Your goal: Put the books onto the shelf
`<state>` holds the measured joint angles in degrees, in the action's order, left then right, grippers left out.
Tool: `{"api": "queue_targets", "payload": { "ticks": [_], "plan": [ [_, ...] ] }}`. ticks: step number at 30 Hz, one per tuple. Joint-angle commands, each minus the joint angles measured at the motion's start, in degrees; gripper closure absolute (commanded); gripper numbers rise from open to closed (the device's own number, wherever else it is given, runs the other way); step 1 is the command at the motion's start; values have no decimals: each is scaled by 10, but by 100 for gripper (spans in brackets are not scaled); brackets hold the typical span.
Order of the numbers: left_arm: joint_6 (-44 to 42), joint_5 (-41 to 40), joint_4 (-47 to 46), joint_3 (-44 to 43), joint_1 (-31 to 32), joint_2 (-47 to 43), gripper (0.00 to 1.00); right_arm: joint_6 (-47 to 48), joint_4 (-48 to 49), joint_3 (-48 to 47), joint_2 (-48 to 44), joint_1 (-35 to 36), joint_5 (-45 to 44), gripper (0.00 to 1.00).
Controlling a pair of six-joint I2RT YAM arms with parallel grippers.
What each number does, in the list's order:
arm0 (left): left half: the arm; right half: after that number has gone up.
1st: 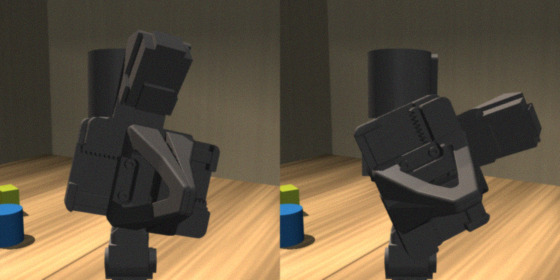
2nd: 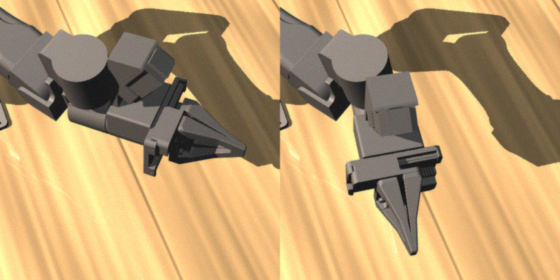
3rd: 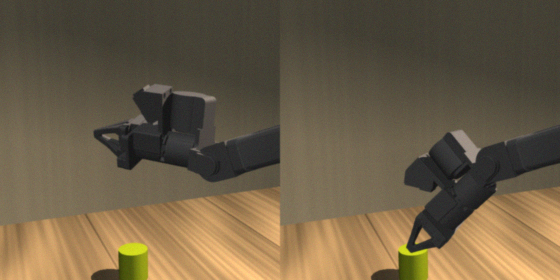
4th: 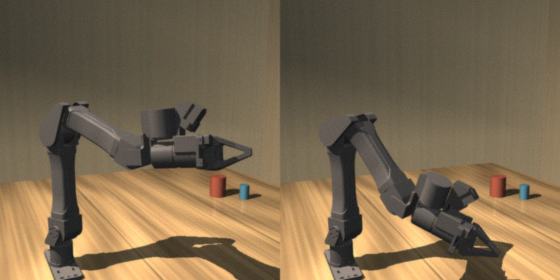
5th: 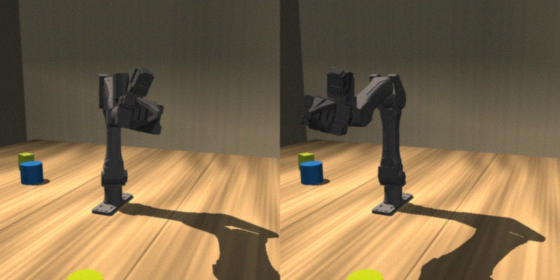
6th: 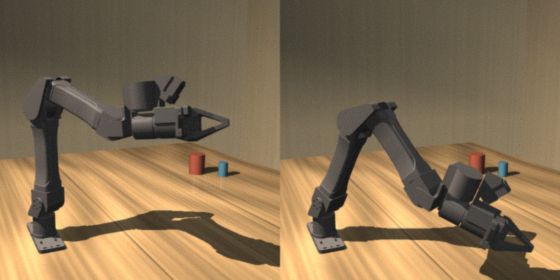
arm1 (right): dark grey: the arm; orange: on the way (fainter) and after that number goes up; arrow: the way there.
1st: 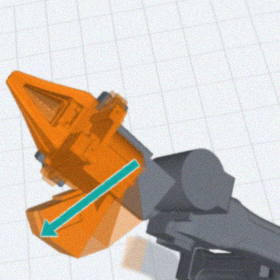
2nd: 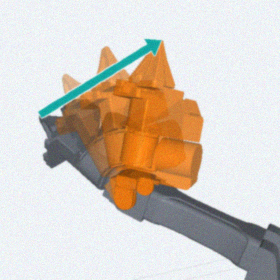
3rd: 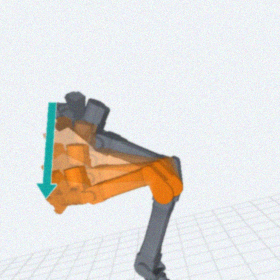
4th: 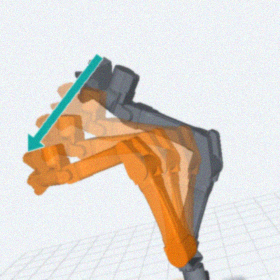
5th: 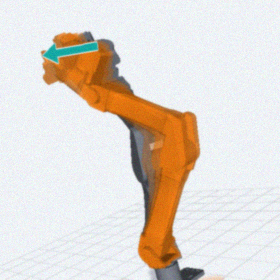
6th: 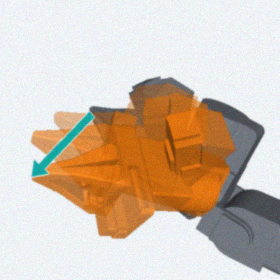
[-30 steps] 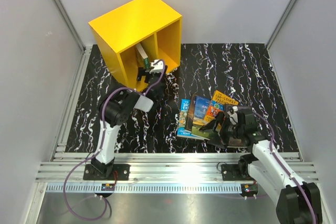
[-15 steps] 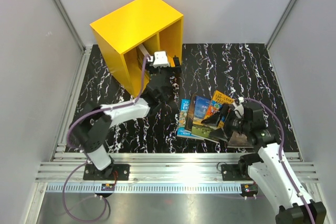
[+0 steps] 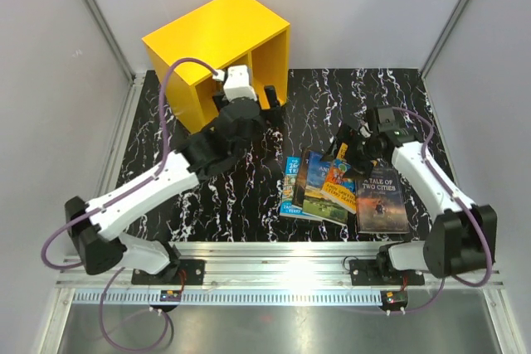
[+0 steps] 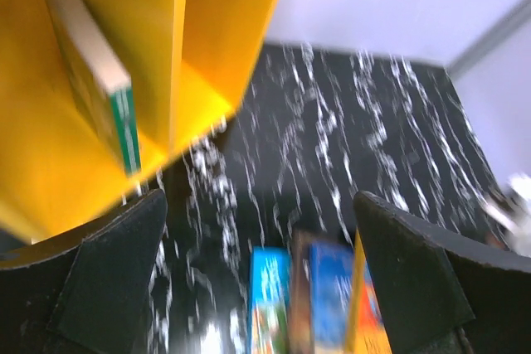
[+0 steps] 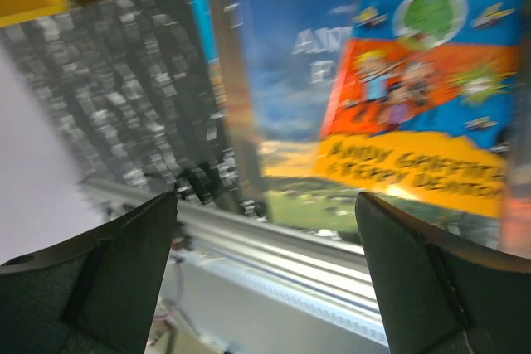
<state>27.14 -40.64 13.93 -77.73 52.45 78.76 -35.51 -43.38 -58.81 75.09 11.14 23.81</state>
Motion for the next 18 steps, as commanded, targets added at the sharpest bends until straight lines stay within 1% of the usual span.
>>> {"api": "queue_targets", "payload": {
  "ticks": [1,3,4,6,7,10,13,15,18],
  "plan": [
    [122,83,204,-30,-2,-56,1,93,-86,-52,51,3,-118,6],
    [144,112,222,-4,-2,-82,1,104,-94,-66,92,3,-137,7],
    [150,132,225,6,-1,-110,1,105,-96,-79,107,3,-150,7],
    [181,133,247,31,0,-139,1,109,-88,-83,141,3,-149,11],
    [189,134,253,39,0,-170,1,108,-80,-82,149,4,-142,12],
    [214,133,273,69,0,-227,1,105,-60,-78,188,8,-146,16],
    [227,138,295,86,1,-268,1,112,-37,-78,225,23,-159,17],
    [234,142,320,92,2,-279,1,117,-24,-81,252,34,-163,18],
    [242,145,352,94,2,-286,1,119,-9,-85,281,47,-170,26]
  ]
}}
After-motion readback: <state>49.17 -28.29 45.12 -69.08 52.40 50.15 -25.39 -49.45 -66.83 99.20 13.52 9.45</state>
